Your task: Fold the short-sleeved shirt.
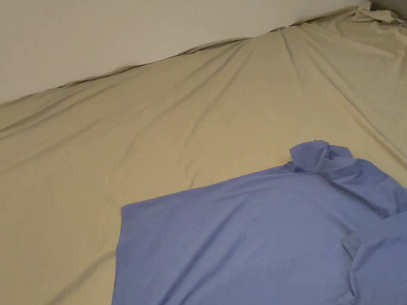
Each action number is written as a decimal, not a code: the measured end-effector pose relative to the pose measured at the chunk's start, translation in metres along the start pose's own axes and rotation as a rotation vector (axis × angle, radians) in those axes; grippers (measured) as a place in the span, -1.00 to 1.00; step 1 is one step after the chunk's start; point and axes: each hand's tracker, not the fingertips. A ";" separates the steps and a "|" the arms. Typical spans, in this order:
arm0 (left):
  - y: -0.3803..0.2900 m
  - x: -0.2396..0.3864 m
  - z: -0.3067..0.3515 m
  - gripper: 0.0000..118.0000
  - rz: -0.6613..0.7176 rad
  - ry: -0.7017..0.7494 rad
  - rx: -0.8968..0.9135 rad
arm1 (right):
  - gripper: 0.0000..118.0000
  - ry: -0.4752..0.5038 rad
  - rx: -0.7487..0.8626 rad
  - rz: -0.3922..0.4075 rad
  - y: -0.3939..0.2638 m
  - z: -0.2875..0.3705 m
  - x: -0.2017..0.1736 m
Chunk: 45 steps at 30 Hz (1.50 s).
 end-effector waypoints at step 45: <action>-0.039 -0.004 -0.067 -0.88 0.335 -0.040 -0.221 | -0.82 0.038 -0.144 -0.219 -0.045 -0.073 0.053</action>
